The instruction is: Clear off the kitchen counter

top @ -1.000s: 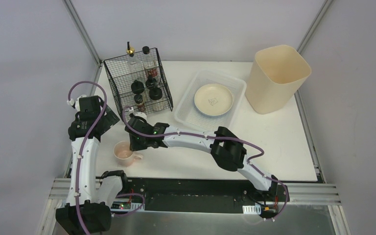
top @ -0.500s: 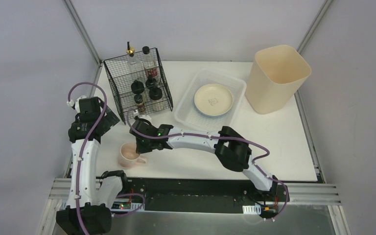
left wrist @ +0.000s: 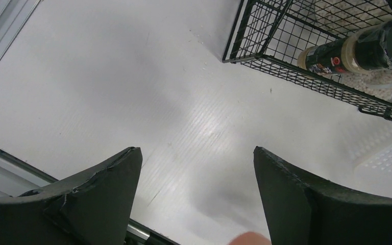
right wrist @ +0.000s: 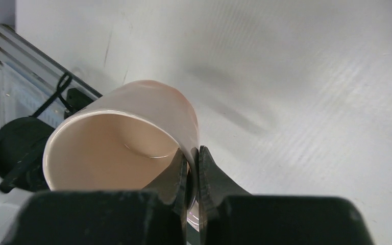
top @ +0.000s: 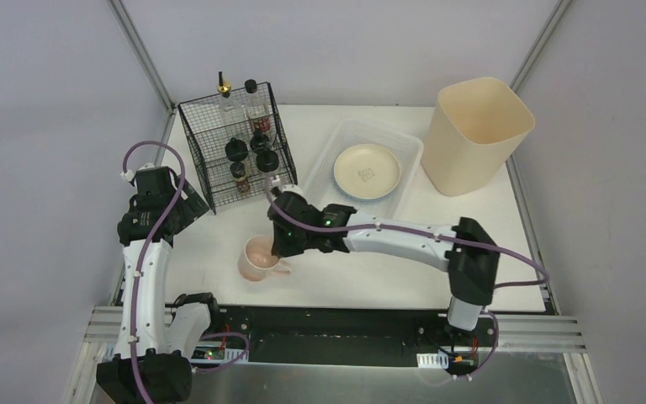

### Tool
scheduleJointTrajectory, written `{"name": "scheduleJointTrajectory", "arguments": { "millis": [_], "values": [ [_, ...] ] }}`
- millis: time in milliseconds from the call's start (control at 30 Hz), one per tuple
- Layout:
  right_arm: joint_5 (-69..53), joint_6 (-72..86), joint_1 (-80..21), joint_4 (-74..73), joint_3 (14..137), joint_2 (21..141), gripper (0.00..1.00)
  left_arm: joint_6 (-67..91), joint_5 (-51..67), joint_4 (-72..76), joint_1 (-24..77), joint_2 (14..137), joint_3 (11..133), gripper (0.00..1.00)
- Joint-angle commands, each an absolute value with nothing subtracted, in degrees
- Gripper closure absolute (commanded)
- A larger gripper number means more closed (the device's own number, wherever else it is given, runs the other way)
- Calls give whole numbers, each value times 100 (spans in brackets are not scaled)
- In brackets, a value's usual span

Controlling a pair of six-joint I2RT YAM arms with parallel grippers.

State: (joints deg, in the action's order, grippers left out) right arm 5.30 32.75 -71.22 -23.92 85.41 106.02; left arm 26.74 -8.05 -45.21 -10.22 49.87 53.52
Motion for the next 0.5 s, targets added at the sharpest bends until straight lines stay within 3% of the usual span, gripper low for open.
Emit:
{"name": "scheduleJointTrajectory", "arguments": {
  "millis": [0, 267, 467],
  "values": [
    [464, 3151, -6725, -2189, 8412, 9318, 100, 2446, -484, -4403, -984, 4952, 5365, 18],
    [53, 2893, -5671, -2578, 8171, 8230, 100, 2240, -502, -4342, -337, 4776, 5359, 18],
    [259, 2443, -4738, -3174, 8415, 8097, 100, 2142, -156, -4257, 232, 4755, 5345, 19]
  ]
}}
